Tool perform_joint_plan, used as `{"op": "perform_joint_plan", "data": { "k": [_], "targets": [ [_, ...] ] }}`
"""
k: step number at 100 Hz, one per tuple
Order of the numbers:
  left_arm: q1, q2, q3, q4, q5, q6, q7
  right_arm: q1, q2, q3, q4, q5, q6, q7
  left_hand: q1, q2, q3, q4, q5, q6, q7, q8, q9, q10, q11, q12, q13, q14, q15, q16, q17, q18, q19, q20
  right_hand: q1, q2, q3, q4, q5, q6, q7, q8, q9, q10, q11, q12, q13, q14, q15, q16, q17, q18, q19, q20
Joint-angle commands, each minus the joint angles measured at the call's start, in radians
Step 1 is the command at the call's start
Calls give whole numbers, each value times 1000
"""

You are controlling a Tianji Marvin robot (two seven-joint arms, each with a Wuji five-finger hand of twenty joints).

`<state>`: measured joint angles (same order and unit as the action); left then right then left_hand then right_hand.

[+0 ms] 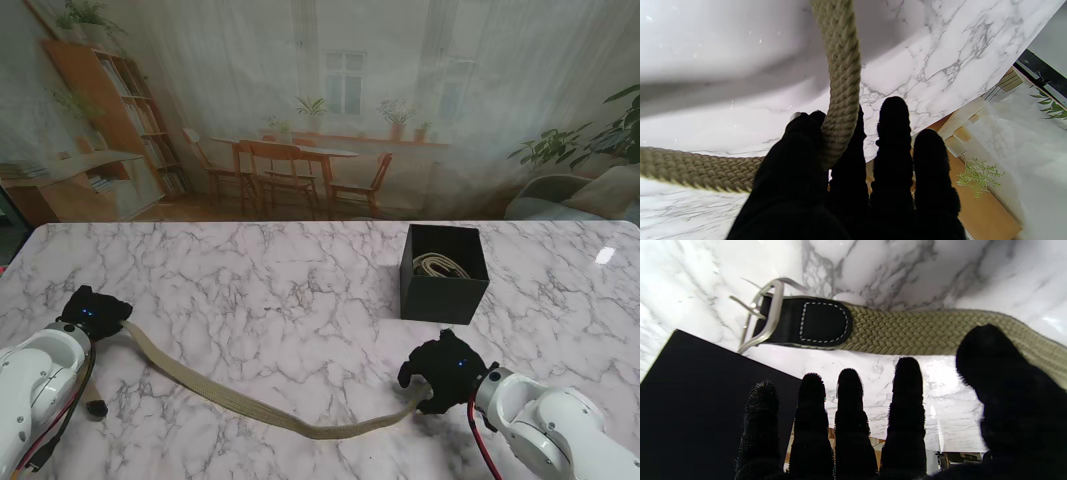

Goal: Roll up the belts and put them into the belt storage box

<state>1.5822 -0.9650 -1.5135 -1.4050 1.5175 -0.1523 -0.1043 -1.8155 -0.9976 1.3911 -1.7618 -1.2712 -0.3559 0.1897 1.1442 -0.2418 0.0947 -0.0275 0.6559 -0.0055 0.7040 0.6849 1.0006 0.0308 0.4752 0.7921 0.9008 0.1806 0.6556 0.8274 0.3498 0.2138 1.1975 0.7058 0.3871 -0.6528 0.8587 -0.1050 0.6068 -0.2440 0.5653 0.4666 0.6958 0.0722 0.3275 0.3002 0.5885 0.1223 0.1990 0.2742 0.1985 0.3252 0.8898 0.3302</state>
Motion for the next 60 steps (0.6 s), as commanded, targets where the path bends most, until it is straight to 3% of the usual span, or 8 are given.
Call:
{"op": "perform_joint_plan", "data": {
  "k": [1, 2, 6, 11, 15, 21, 26, 60],
  "targets": [
    [-6, 1, 10, 13, -4, 6, -20, 32, -1, -32, 38, -13, 5, -21, 66, 39, 5, 25, 15, -5, 8, -6, -14, -1, -10, 4, -15, 9, -20, -11, -13, 5, -18, 5, 11, -61, 34, -3, 56, -71, 76, 57, 52, -26, 14, 3, 56, -5, 0, -15, 21, 10, 10, -6],
    [-7, 1, 11, 14, -5, 6, -21, 36, -1, -38, 43, -16, 7, -26, 66, 39, 5, 25, 15, -5, 8, -6, -15, -1, -10, 4, -15, 8, -21, -11, -13, 6, -18, 5, 18, -63, 45, -2, 72, -78, 88, 65, 66, -30, 19, 6, 69, -9, 6, -13, 29, 10, 16, -5],
    [-11, 1, 15, 20, -6, 8, -23, 52, 0, -57, 60, -29, 19, -44, 66, 36, 4, 25, 17, -7, 7, -8, -14, -2, -11, 4, -16, 7, -21, -11, -12, 5, -19, 5, 61, -98, 87, -100, 106, -122, 187, 21, 141, -52, 49, 37, 130, -28, 32, 5, 56, 11, 48, -13],
    [-16, 2, 20, 28, -9, 11, -26, 70, 2, -75, 79, -39, 30, -53, 70, 31, 6, 26, 19, -10, 2, -14, -18, -2, -18, 3, -20, 6, -26, -14, -12, 5, -20, 5, 107, -126, 127, -144, 116, -168, 319, -42, 243, -90, 91, 81, 206, -57, 65, 31, 84, 7, 79, -20],
    [-21, 2, 25, 37, -12, 15, -23, 83, 2, -88, 94, -35, 42, -61, 77, 26, 9, 27, 22, -14, -4, -22, -20, -1, -30, 6, -24, 4, -33, -17, -13, 4, -22, 3, 130, -127, 154, -148, 143, -185, 379, -58, 338, -117, 143, 118, 264, -79, 92, 50, 103, 6, 96, -20],
    [-29, 3, 31, 51, -15, 24, -20, 94, 0, -102, 113, -27, 66, -84, 83, 22, 19, 26, 23, -18, -7, -29, -20, -1, -70, 39, -33, 3, -44, -19, -19, 5, -33, -2, 158, -102, 216, -154, 211, -168, 432, -84, 521, -150, 232, 268, 391, -131, 170, 110, 139, 9, 129, -22],
    [-35, 5, 34, 63, -13, 30, -12, 97, -2, -105, 122, -23, 82, -104, 89, 20, 25, 26, 25, -28, -10, -34, -28, -3, -77, 50, -44, 1, -48, -19, -28, 4, -41, -5, 180, -80, 239, -157, 253, -151, 453, -104, 606, -150, 293, 306, 473, -150, 226, 148, 165, 10, 148, -22],
    [-40, 14, -2, 94, 38, 56, -19, 34, -10, -40, 101, -57, 168, -136, 93, 15, 38, 23, 29, -31, -27, -52, -35, -1, -123, 91, -61, -4, -58, -10, -37, -3, -53, -7, 220, -53, 251, -155, 267, -135, 481, -90, 637, -109, 384, 340, 524, -148, 269, 200, 175, 14, 161, -21]
  ]
}}
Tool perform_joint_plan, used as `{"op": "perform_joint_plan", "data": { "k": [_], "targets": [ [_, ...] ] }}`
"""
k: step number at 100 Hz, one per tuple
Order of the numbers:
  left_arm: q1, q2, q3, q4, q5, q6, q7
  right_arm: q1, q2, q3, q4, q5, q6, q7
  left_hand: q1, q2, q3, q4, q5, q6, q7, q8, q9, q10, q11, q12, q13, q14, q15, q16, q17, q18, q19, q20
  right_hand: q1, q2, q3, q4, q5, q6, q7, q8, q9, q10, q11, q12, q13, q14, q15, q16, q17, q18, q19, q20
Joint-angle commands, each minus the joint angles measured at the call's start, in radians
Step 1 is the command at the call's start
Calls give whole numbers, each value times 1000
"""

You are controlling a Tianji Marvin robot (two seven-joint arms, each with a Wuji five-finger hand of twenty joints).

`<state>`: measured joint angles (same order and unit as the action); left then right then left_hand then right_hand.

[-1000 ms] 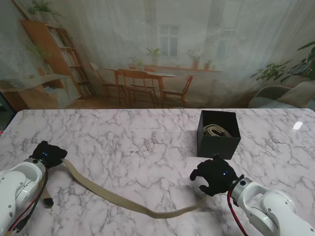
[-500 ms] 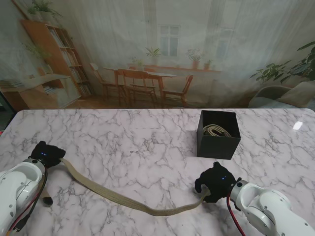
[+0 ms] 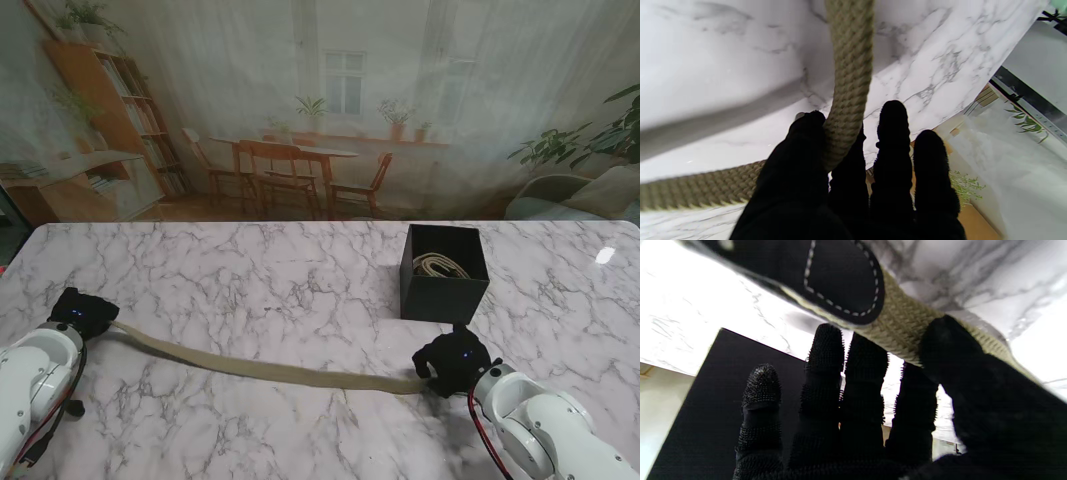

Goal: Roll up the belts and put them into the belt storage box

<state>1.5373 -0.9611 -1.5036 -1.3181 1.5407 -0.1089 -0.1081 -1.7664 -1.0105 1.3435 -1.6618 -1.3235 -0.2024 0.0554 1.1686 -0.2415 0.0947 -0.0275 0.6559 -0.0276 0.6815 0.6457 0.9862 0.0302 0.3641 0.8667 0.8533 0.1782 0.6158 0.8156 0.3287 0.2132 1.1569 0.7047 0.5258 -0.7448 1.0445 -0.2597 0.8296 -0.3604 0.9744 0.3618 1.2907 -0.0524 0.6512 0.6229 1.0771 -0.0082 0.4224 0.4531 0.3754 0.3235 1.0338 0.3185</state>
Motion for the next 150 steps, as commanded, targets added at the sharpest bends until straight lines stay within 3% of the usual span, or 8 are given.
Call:
{"op": "perform_joint_plan", "data": {
  "k": [1, 35, 59, 73, 112, 131, 138, 150],
  "targets": [
    [6, 10, -14, 8, 17, 14, -14, -16, 3, 9, 2, -5, 16, -2, 68, 14, 37, 23, 29, -9, -5, -13, -21, -1, -13, 16, -14, -2, -18, 2, -16, -2, -13, -6, 84, 39, 64, -1, 44, -18, 72, 18, 40, 17, 67, 19, 35, -17, 49, 26, -2, 15, 18, -9],
    [66, 13, -131, -45, 81, -11, 13, -16, 0, 10, 13, -1, 47, -13, 72, 16, 37, 22, 39, -15, -11, -21, -18, -11, -24, 9, -17, -5, -33, -5, -18, -4, -16, -7, 95, 59, 58, -6, 36, -17, 73, 37, 38, 24, 99, 17, 38, -14, 63, 44, 2, 17, 19, -8],
    [32, 12, -58, -19, 60, -7, -119, 18, -5, -40, 52, 55, 79, -39, 66, 36, 16, 25, 46, 9, -24, -28, -17, 22, 44, -31, 12, 6, 0, 14, 4, -3, 4, 2, 61, 133, -13, -2, 15, 99, 15, -76, 79, 29, 89, -38, 63, 2, 71, 49, 17, 25, 36, 2],
    [5, 13, 4, 8, 33, 9, -118, 37, -5, -62, 60, 67, 52, -59, 64, 44, 14, 25, 46, 9, -29, -31, -24, 28, 50, -40, 9, 7, -2, 13, 3, -1, 5, 2, 136, 201, -44, -4, 4, -38, 25, -57, 34, 11, -6, -86, 23, 2, 26, 28, 3, 24, 25, -2],
    [-18, 6, 23, -41, -9, -56, -57, 89, -8, -116, 88, 69, -63, -245, 65, 48, 10, 24, 43, 9, -27, -27, -30, 24, 60, -43, 6, 5, 0, 12, 0, -3, 9, 2, 153, 183, 18, -4, 10, -102, 39, 21, -42, -15, -120, -75, -29, -16, -27, 3, -8, 6, 19, -4],
    [-33, 7, 59, -23, -9, -37, -95, 86, 3, -117, 77, 70, -60, -79, 17, 51, -26, 23, 16, 25, -68, -43, -76, 34, 23, -91, -31, 12, -57, -21, -26, 7, -19, -8, 96, 209, -2, -3, -143, -39, -129, -74, -219, 47, -288, -128, -164, 45, -119, -48, -51, 11, -4, -8],
    [-39, 8, 73, -6, -8, -20, -103, 84, 8, -115, 69, 54, -59, -42, -47, 45, -57, 22, -22, 41, -159, -37, -149, 44, 30, -262, -70, 16, -111, -62, -47, 7, -55, -20, 15, 218, -14, -4, -192, 3, -190, -89, -293, 72, -300, -203, -207, 63, -137, -73, -57, 12, -9, -2],
    [-38, 8, 74, 6, -18, -2, -86, 65, 4, -92, 51, 62, -61, -53, -178, 112, -94, 24, -123, 102, -383, -133, -293, 72, -50, -386, -169, 17, -202, -120, -122, 21, -159, -58, -126, 242, -35, 86, -211, 104, -304, -40, -390, 112, -281, -230, -271, 90, -146, -98, -75, 12, -14, 6]
  ]
}}
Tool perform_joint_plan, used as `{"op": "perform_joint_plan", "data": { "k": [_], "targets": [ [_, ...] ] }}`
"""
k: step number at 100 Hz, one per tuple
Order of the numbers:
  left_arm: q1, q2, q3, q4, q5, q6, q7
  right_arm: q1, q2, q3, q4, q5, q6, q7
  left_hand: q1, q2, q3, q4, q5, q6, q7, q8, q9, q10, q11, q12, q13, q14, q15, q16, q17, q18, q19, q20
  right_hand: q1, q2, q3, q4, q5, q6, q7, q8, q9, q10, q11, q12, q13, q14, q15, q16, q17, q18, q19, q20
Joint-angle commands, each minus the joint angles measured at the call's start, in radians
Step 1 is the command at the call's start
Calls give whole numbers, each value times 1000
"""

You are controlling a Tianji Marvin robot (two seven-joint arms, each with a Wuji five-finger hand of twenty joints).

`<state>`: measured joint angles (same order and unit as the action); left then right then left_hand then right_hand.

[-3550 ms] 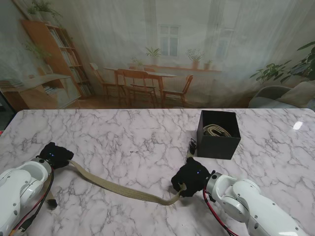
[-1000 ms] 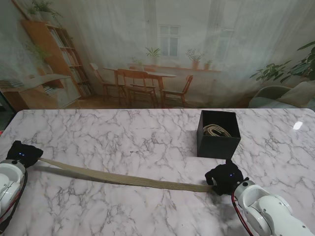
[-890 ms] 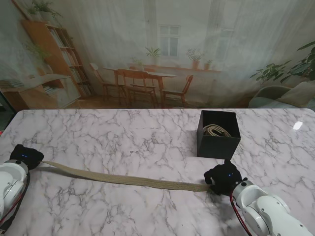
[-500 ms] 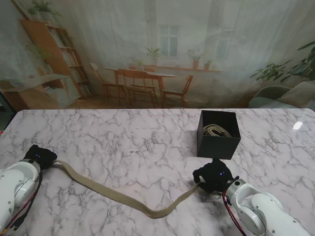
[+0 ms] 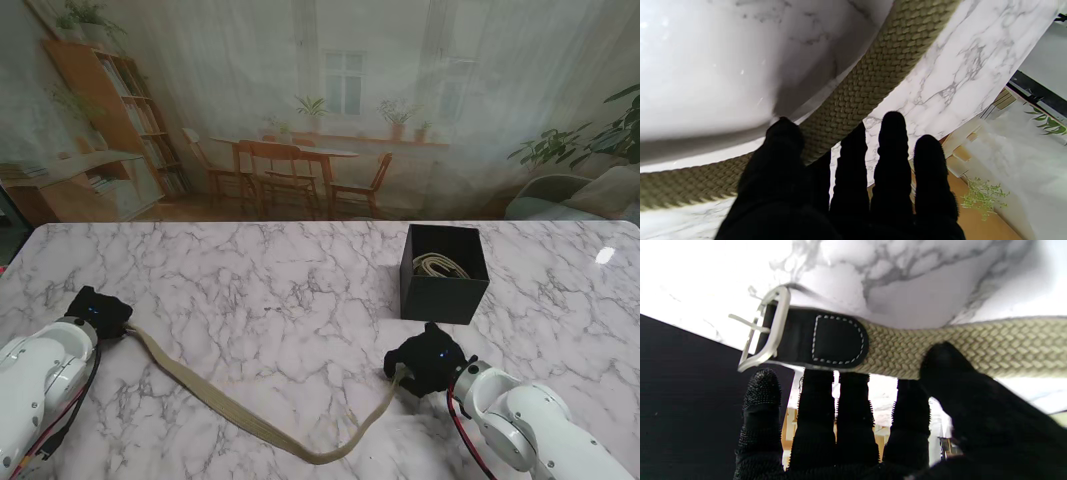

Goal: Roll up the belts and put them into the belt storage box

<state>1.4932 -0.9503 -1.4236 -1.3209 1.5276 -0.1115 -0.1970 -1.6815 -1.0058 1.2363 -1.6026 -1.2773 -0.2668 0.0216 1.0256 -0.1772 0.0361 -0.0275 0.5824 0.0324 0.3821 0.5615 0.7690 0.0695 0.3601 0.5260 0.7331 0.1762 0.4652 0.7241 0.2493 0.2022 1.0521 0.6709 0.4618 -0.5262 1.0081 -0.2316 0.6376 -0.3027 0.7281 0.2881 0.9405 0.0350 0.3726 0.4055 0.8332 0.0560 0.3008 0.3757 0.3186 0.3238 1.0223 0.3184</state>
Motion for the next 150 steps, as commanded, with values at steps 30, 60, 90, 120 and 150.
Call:
{"op": "perform_joint_plan", "data": {
  "k": [30, 60, 90, 120, 150],
  "targets": [
    [88, -9, -113, -78, 21, -48, 127, -89, -7, 112, -82, -44, -26, -131, -113, 36, -43, 20, -104, 58, -180, -117, -277, 85, -175, -180, -183, 31, -156, -127, -128, 55, -224, -91, -57, -1, 21, 112, -26, 30, -116, 103, -99, 24, 18, -36, -59, 29, -17, -33, -21, 6, -1, 11],
    [211, -29, -220, -278, 22, -126, 176, -110, -3, 149, -94, -85, -41, -152, -118, 126, -56, 13, 31, 42, -115, -68, -187, 83, -184, -192, -174, 53, -193, -188, -116, 92, -254, -103, -97, -104, 12, 107, -44, 20, -124, 122, -157, 31, 0, -56, -92, 38, -27, -45, -35, 7, -10, 9],
    [264, -57, -176, -428, -75, -159, 247, -54, 7, 81, -29, -99, -30, -151, -122, 128, -60, 10, 57, 33, -109, -54, -138, 84, -188, -182, -149, 51, -180, -183, -110, 96, -249, -99, -114, -126, -64, 110, -1, 8, -47, 205, -139, -37, 14, -68, -100, 38, -33, -60, -41, 4, -17, 7],
    [277, -74, -80, -470, -157, -119, 274, -14, 6, 24, 20, -65, 8, -125, -118, 124, -59, 9, 67, 31, -100, -26, -123, 84, -189, -171, -142, 52, -175, -177, -106, 95, -244, -93, -23, -174, -42, -20, 56, -48, 162, 149, 187, -117, 129, 9, 51, -39, 11, -40, 10, -3, 15, -12],
    [281, -77, -45, -449, -180, -84, 277, 10, 6, -6, 43, -49, 24, -118, -112, 123, -58, 9, 69, 36, -101, -9, -128, 85, -190, -165, -145, 53, -172, -171, -109, 95, -240, -89, 27, -189, -5, -31, 151, -50, 286, 69, 386, -138, 240, 135, 201, -106, 82, 21, 69, -15, 56, -14]
  ]
}}
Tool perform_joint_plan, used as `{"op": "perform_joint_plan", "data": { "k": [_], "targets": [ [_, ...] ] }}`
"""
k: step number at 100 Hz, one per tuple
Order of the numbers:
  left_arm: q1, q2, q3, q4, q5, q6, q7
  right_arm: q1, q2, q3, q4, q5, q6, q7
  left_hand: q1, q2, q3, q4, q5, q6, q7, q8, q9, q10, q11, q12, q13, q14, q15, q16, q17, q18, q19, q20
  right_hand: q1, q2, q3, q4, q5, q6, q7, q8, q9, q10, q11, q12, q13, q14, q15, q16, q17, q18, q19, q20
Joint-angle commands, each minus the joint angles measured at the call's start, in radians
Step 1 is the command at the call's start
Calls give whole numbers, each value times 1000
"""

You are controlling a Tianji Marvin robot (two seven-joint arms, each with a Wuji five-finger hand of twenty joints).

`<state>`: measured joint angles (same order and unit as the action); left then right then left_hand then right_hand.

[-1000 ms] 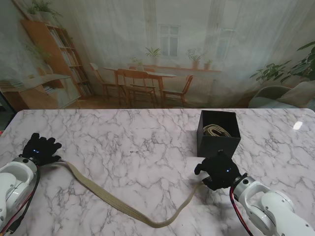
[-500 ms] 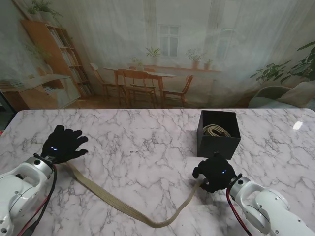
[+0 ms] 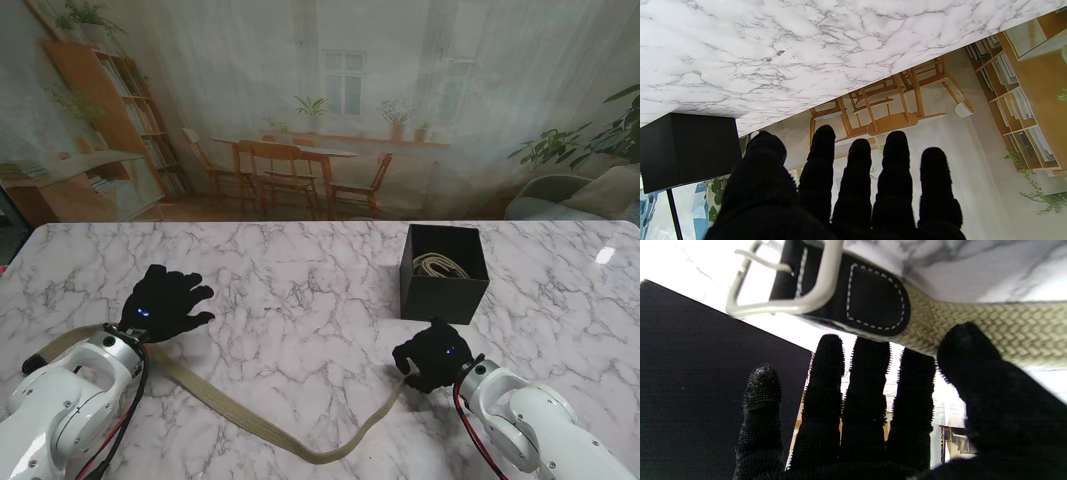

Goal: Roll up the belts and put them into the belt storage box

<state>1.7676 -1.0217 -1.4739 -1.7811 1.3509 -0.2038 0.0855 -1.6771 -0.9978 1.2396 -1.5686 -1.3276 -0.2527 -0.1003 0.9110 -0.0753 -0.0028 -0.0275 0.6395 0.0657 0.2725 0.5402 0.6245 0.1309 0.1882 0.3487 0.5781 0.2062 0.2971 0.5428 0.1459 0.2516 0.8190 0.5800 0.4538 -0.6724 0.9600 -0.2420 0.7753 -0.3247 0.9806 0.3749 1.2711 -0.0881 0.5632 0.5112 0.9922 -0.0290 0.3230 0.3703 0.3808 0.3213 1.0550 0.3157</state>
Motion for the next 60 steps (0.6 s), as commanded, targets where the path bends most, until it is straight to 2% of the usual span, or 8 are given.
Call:
{"op": "perform_joint_plan", "data": {
  "k": [1, 9, 18, 28, 31, 43, 60],
  "targets": [
    [7, -5, 6, 12, -3, 9, -5, 7, -3, -10, 10, 3, 12, 4, 1, 22, -20, 9, 13, 4, 9, 13, 16, 26, -18, 12, 10, 23, -3, 11, -5, 46, -7, 2, 41, -41, 51, -18, 15, -26, 34, -19, 58, -14, 54, 34, 47, -19, 65, 30, 8, -13, 24, -12],
    [9, -5, 6, 17, 2, 15, 0, 11, -5, -21, 15, 14, 26, 1, 2, 22, -20, 9, 16, 5, 9, 16, 19, 25, -16, 13, 12, 25, -2, 12, -4, 47, -5, 2, 75, -5, 88, -16, 29, -17, 43, -23, 78, -7, 79, 53, 79, -14, 95, 54, 17, -12, 33, -9],
    [11, -4, 6, 17, 6, 17, 3, 16, -7, -34, 21, 22, 42, -8, 4, 22, -19, 9, 18, 7, 10, 20, 28, 24, -12, 16, 13, 23, 0, 13, -4, 44, -4, 3, 88, 30, 86, -23, 22, -4, 37, -38, 76, 2, 89, 55, 88, -8, 109, 70, 23, -10, 39, -6],
    [6, -4, 10, 22, -1, 11, 2, 16, -5, -35, 19, 19, 37, -1, 6, 21, -20, 9, 20, 5, 11, 24, 31, 23, -9, 18, 15, 22, 2, 15, -3, 46, -4, 3, -2, 71, 23, -20, -45, 38, -7, -73, -2, 28, 10, 10, 56, 14, 78, 67, 14, -3, 37, -5],
    [3, -4, 13, 24, 0, 11, -1, 13, -6, -30, 14, 19, 31, -1, 5, 22, -20, 9, 20, 5, 12, 25, 30, 24, -10, 18, 14, 21, 1, 15, -3, 46, -3, 3, -30, 88, 8, -7, -51, 61, -54, -79, -25, 38, -15, -5, 44, 20, 67, 65, 9, 0, 35, -4],
    [-6, -2, 20, 28, 8, 13, -16, -22, -12, 18, -28, 34, 3, -18, 4, 22, -20, 8, 19, 3, 11, 28, 29, 24, -9, 19, 13, 21, 1, 15, -4, 47, -3, 3, -89, 170, -38, 36, -52, 110, -184, -58, -73, 64, -48, -30, 17, 39, 55, 61, -4, 5, 34, 2],
    [-8, -2, 20, 29, 6, 13, -16, -79, -12, 116, -101, -19, -46, -60, 4, 23, -20, 8, 19, 6, 10, 31, 27, 25, -10, 20, 14, 21, 1, 16, -5, 47, -3, 3, -84, 189, -54, 44, -78, 87, -220, -56, -108, 69, -70, -42, 2, 41, 48, 58, -3, 0, 34, 4]
  ]
}}
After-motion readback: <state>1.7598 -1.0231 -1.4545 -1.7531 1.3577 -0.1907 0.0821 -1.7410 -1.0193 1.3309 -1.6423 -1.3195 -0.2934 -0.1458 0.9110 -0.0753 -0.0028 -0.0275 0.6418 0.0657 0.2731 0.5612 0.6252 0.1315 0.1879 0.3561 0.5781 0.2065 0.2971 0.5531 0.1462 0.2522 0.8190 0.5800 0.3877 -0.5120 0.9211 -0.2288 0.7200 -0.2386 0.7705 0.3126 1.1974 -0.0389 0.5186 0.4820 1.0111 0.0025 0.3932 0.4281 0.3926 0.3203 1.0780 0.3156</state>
